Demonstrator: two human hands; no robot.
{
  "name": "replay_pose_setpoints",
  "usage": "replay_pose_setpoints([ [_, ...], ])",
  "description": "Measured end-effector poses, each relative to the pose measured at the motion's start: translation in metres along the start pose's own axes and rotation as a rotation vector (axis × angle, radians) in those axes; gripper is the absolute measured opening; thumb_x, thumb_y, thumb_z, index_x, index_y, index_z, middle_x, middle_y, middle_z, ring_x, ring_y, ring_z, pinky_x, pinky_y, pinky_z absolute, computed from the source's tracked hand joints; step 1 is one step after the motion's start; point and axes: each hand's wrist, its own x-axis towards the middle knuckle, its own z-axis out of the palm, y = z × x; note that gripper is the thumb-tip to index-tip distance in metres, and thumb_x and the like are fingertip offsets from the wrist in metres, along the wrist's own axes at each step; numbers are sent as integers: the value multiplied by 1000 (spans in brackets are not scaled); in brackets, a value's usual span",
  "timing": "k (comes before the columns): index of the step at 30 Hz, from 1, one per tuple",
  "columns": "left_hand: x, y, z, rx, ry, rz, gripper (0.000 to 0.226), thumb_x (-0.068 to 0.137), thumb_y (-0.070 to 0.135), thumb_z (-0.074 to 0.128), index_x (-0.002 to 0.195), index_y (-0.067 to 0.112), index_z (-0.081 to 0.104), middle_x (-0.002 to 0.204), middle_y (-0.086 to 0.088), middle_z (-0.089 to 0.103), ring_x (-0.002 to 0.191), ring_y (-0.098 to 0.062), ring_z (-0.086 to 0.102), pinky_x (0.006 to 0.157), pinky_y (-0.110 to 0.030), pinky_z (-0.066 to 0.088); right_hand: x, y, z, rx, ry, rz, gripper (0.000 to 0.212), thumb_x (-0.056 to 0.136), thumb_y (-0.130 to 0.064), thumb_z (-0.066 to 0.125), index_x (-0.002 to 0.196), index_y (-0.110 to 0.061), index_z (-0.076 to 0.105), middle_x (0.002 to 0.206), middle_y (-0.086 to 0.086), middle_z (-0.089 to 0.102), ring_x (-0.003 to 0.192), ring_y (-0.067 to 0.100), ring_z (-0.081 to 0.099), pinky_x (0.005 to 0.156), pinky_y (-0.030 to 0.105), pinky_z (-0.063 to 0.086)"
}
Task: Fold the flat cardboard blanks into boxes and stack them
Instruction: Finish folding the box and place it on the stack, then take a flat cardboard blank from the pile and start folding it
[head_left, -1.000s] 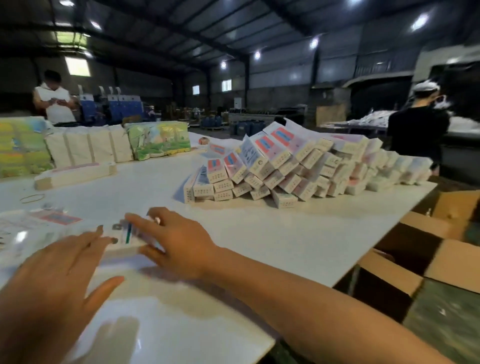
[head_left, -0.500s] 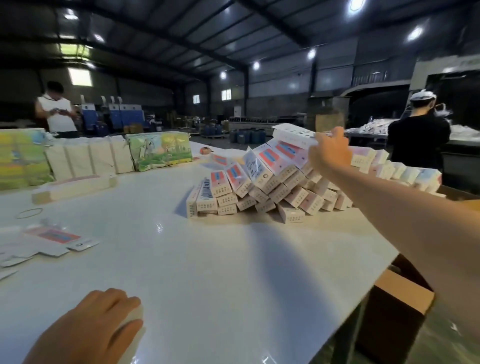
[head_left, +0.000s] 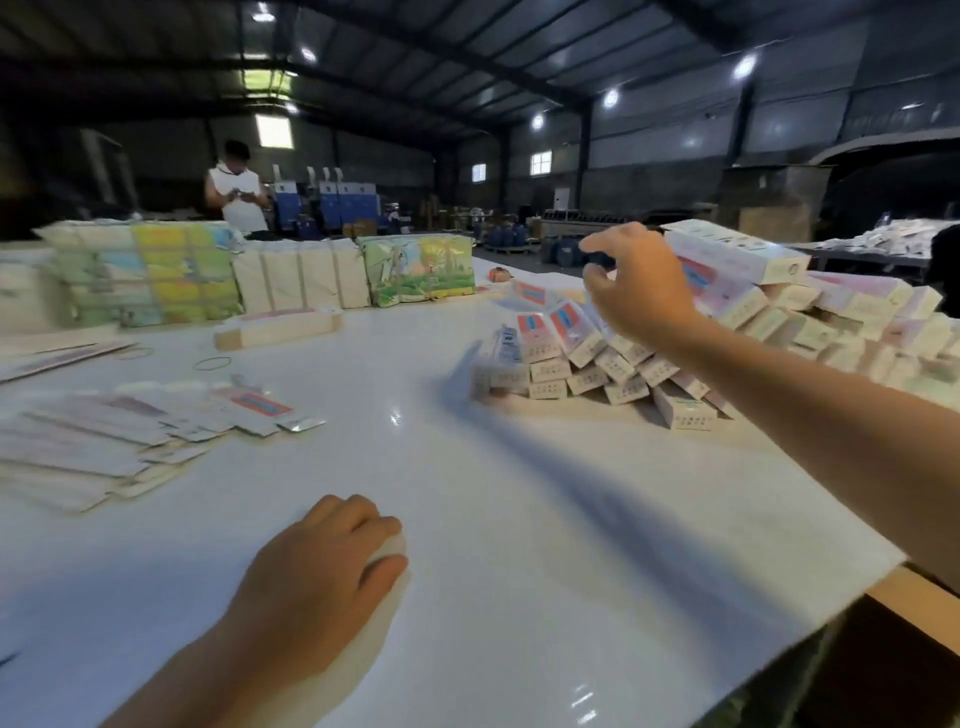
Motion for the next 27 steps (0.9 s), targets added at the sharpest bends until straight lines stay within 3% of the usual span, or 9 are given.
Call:
replay_pose_setpoints([
  [2, 1, 3, -3, -18, -17, -52, 54, 80, 48, 21, 97, 28, 68, 96, 13, 60, 93, -9, 56, 74, -17, 35, -37, -45, 30, 166, -186, -125, 26, 93, -19, 51, 114, -17, 67, 118, 3, 65, 99, 15, 54, 85, 33, 45],
  [4, 2, 2, 0, -15, -85, -113, 73, 76, 55, 6, 117, 28, 60, 115, 10, 55, 111, -12, 47, 84, -20, 34, -80, -81, 63, 211, -421, -200, 23, 92, -20, 51, 105, -19, 71, 111, 0, 69, 94, 17, 60, 83, 33, 48],
  [5, 2, 1, 1, -8, -99, -128, 72, 78, 56, 6, 122, 28, 57, 120, 9, 53, 114, -12, 43, 87, -23, 34, -100, -94, 78, 189, -521, -220, 22, 92, -21, 51, 101, -19, 71, 108, 1, 69, 96, 21, 61, 84, 34, 49],
  [7, 2, 0, 2, -13, -111, -127, 52, 92, 50, 26, 125, 25, 56, 122, 4, 53, 115, -16, 42, 89, -28, 36, -130, -107, 101, 122, -622, -262, 24, 91, -24, 48, 93, -17, 71, 103, 4, 66, 97, 25, 58, 83, 36, 46],
  [9, 3, -1, 4, -37, -106, -128, 39, 95, 41, 41, 124, 20, 57, 121, -1, 53, 114, -19, 42, 89, -33, 38, -141, -108, 113, 107, -596, -294, 26, 92, -26, 46, 92, -17, 70, 100, 3, 62, 97, 24, 55, 81, 34, 44],
  [17, 6, -1, 0, -122, -178, -203, 31, 96, 34, 45, 118, 20, 62, 125, -5, 53, 115, -25, 42, 92, -37, 36, -141, -95, 125, 237, -518, -318, 14, 86, -12, 61, 85, -21, 72, 90, -2, 60, 84, 19, 51, 71, 32, 38],
  [20, 8, -15, -18, -276, -135, -365, 27, 93, 35, 50, 112, 22, 66, 118, -4, 58, 110, -24, 52, 91, -35, 42, -141, -89, 130, 268, -478, -348, 19, 81, -8, 64, 77, -25, 71, 84, -2, 62, 76, 22, 54, 67, 35, 42],
  [23, 12, -60, -52, -309, -115, -556, 25, 91, 35, 52, 107, 20, 66, 116, 0, 60, 105, -21, 55, 85, -31, 45, -138, -85, 137, 285, -444, -403, 21, 83, -29, 52, 73, -26, 70, 77, -1, 62, 67, 25, 61, 62, 38, 49],
  [27, -4, -156, -109, 67, -141, -756, 31, 91, 31, 49, 116, 17, 61, 120, -3, 58, 104, -23, 54, 84, -33, 47, -136, -76, 152, 287, -527, -365, 42, 91, -36, 35, 82, -22, 73, 96, 3, 69, 83, 26, 65, 80, 10, 36],
])
